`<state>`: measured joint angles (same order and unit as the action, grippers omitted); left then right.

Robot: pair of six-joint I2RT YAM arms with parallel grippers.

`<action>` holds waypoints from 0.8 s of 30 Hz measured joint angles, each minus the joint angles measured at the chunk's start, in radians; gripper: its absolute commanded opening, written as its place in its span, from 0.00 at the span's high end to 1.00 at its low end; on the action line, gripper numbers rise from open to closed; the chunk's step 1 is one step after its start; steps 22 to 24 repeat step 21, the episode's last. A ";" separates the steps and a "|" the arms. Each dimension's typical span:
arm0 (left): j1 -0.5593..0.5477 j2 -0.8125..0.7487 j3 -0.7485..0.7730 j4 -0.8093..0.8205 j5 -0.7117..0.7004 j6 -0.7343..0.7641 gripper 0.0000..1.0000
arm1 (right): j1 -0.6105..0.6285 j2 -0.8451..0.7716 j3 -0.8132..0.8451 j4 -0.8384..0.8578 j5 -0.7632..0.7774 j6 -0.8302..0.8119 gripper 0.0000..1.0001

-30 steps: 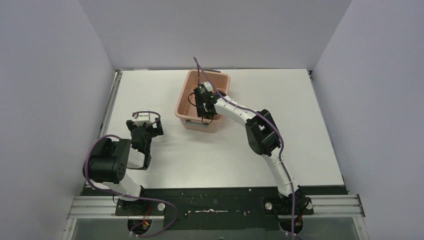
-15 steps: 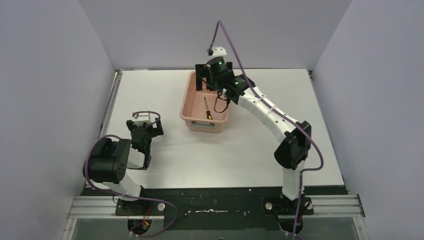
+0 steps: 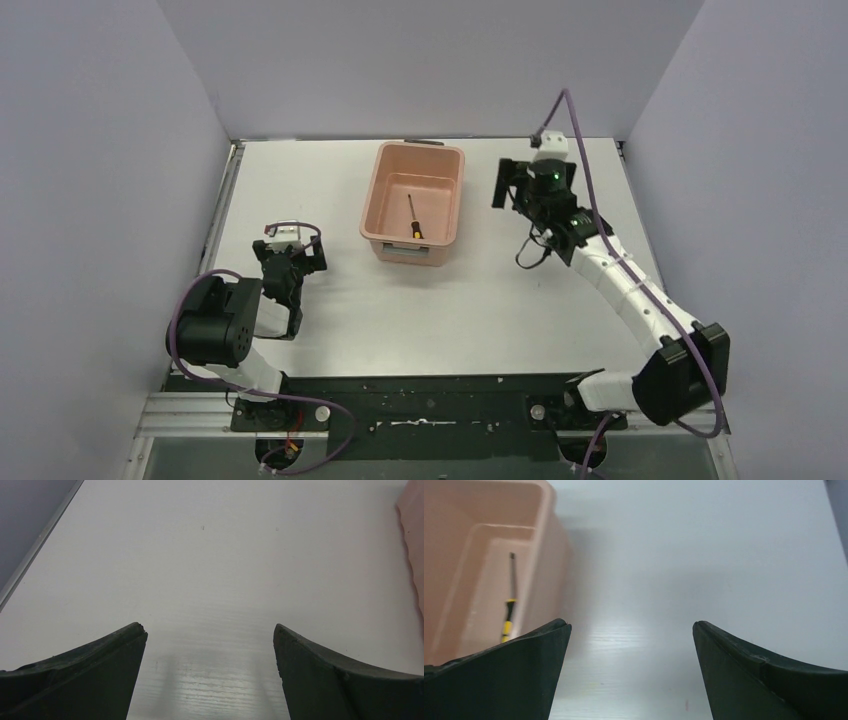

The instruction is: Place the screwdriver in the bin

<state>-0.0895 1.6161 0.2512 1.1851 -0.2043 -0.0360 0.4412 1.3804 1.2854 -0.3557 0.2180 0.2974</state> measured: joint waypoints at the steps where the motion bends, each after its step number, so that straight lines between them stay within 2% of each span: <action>1: 0.000 0.000 0.000 0.000 0.000 0.000 0.03 | -0.030 -0.046 -0.096 0.038 0.011 -0.008 0.00; 5: 0.000 0.000 0.000 0.000 0.000 0.000 0.03 | -0.128 -0.183 -0.410 0.129 0.033 -0.025 0.00; 11: 0.000 0.000 0.000 0.000 0.000 0.000 0.03 | -0.185 -0.259 -0.682 0.282 0.056 -0.025 0.00; 16: 0.000 0.000 0.000 0.000 0.000 0.000 0.03 | -0.187 -0.268 -0.775 0.362 0.063 -0.021 0.00; 24: 0.000 0.000 0.000 0.000 0.000 0.000 0.03 | -0.187 -0.274 -0.784 0.407 0.067 -0.013 0.00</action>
